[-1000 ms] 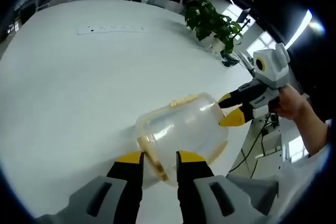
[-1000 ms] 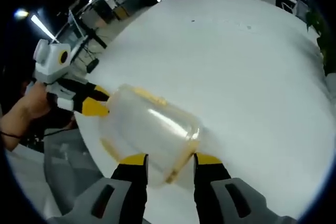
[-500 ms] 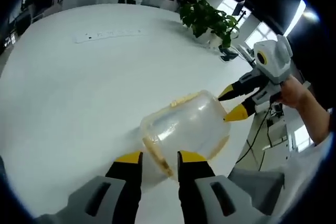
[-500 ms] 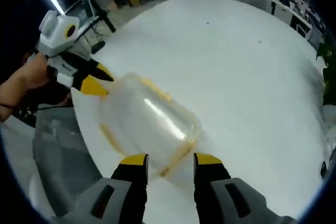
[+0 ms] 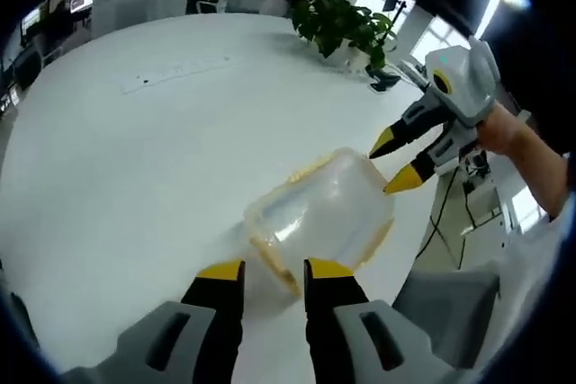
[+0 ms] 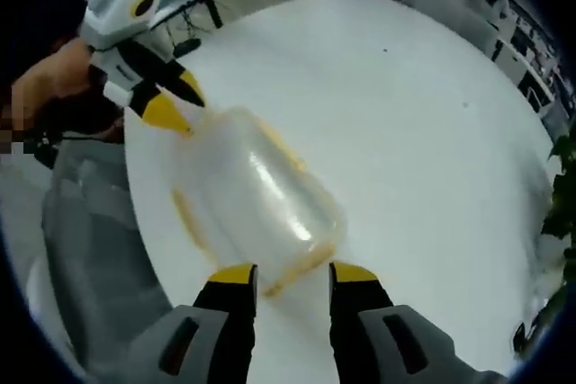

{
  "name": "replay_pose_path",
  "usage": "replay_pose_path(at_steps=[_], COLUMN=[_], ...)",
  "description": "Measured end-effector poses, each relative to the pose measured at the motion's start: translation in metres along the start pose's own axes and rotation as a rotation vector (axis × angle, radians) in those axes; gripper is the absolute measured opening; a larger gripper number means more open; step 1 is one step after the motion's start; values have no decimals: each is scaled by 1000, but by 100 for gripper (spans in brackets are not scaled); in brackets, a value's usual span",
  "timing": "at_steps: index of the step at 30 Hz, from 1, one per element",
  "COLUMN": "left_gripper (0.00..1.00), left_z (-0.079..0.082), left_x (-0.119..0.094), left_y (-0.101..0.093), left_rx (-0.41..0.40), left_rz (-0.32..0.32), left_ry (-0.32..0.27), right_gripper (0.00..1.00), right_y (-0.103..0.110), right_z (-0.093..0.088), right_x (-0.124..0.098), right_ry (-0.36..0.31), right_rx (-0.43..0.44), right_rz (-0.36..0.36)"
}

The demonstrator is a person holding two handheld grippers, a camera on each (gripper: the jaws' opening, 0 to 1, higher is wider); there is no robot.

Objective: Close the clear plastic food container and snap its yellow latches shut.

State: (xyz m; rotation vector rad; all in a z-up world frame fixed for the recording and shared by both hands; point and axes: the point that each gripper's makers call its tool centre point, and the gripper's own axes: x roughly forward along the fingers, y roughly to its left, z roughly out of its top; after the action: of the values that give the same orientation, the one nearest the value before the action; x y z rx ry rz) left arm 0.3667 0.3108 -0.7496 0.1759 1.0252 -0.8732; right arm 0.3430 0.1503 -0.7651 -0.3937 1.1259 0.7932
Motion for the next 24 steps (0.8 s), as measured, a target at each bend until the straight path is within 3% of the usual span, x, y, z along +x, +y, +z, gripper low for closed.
replay_pose_path(at_steps=[7, 12, 14, 16, 21, 24], left_gripper=[24, 24, 23, 23, 22, 22], left_z=[1, -4, -4, 1, 6, 10], left_x=[0, -1, -2, -3, -5, -5], left_y=[-3, -4, -3, -5, -6, -8], left_rx=[97, 218, 308, 369, 418, 502], left_rz=[5, 22, 40, 50, 59, 61], left_ry=[34, 95, 127, 126, 145, 149], right_gripper=[29, 29, 29, 29, 29, 28], right_y=[1, 0, -1, 0, 3, 6], right_z=[1, 4, 6, 9, 12, 13], right_x=[0, -3, -4, -5, -5, -4], right_ry=[21, 41, 51, 51, 66, 79], right_rx=[-90, -158, -187, -211, -294, -340], right_rz=[-4, -21, -28, -27, -31, -30])
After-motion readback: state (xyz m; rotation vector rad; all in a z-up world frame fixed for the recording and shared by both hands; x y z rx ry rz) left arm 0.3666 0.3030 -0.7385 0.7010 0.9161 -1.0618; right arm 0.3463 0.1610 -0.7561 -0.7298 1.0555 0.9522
